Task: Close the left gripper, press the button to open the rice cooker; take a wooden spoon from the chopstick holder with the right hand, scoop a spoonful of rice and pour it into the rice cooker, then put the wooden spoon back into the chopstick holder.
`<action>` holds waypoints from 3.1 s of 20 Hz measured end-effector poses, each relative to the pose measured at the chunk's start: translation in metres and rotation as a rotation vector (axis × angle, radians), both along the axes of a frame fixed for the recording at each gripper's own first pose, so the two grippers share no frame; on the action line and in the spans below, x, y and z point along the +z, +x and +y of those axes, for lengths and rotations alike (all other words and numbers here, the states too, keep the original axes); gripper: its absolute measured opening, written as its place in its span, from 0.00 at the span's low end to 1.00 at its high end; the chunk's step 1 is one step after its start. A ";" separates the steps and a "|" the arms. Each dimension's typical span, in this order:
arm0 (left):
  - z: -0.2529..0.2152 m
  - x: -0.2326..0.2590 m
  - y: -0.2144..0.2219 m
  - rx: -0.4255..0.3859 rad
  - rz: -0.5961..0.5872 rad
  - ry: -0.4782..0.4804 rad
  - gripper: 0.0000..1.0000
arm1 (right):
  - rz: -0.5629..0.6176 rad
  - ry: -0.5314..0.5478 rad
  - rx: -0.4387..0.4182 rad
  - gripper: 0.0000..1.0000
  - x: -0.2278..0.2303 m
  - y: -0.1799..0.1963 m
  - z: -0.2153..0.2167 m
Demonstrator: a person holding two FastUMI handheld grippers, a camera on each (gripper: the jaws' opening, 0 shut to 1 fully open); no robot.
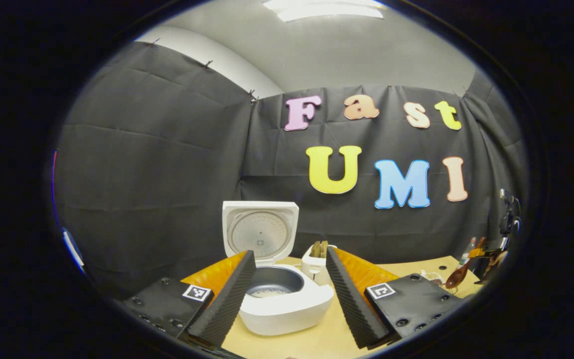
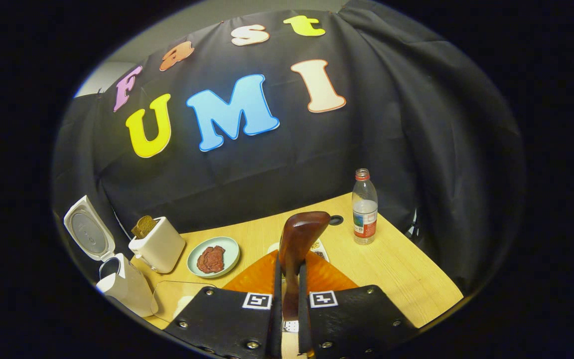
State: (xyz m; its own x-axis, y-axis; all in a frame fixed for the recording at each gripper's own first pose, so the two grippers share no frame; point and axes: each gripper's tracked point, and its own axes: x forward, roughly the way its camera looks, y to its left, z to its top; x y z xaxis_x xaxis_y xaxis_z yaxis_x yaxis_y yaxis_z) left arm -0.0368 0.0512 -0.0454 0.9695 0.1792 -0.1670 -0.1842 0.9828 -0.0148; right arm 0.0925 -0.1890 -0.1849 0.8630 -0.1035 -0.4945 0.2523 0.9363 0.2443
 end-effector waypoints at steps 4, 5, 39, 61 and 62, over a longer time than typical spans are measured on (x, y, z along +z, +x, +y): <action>0.013 -0.001 0.001 -0.009 0.000 -0.006 0.98 | -0.037 0.040 0.023 0.13 0.017 0.002 0.029; 0.016 -0.002 0.000 -0.011 0.003 -0.009 0.98 | -0.045 0.052 0.029 0.13 0.021 0.003 0.037; 0.147 -0.040 -0.016 0.028 0.077 -0.005 1.00 | 0.128 0.019 0.258 0.13 -0.090 -0.005 0.282; 0.139 -0.024 -0.016 -0.019 0.055 0.015 1.00 | 0.116 0.839 -0.109 0.13 -0.075 -0.008 0.226; 0.136 -0.024 -0.016 -0.023 0.053 0.014 1.00 | 0.104 0.877 -0.107 0.13 -0.067 -0.007 0.227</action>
